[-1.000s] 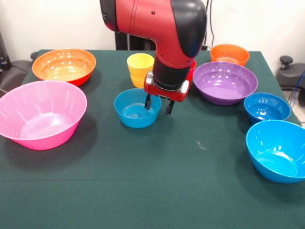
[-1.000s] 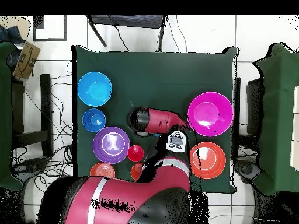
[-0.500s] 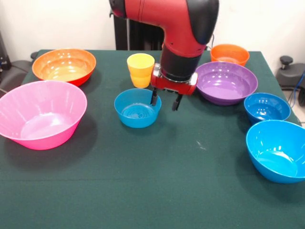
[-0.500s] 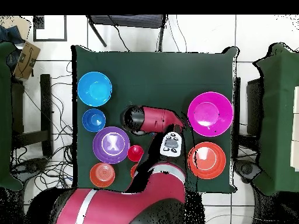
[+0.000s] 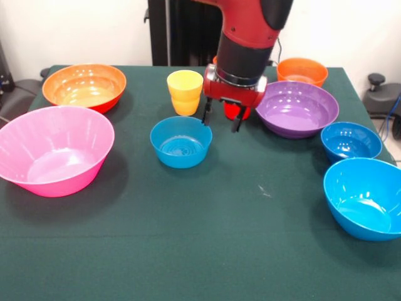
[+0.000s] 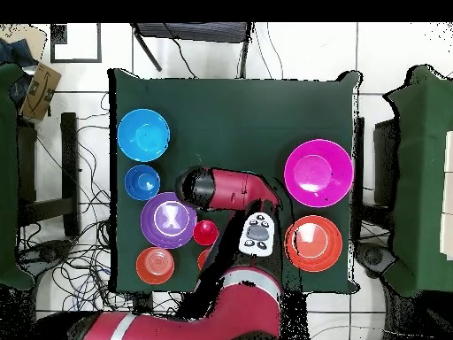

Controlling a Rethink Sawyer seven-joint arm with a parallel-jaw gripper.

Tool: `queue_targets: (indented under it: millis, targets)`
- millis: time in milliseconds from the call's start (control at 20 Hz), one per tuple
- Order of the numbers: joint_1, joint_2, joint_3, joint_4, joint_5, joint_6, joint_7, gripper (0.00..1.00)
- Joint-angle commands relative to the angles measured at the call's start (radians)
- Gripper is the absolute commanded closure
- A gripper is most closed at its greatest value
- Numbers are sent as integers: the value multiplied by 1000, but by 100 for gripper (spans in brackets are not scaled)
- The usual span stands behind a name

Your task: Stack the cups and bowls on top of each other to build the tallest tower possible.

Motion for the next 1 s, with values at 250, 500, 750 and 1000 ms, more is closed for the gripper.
queue_targets:
  millis: [250,500,750,1000]
  targets:
    - [-72,-31,84,231,-62,-192,103,0]
    - [-96,-41,82,293,-67,-261,117,0]
    - [-126,-87,124,348,-65,-263,96,0]
    - [-76,-170,129,318,-53,-145,57,0]
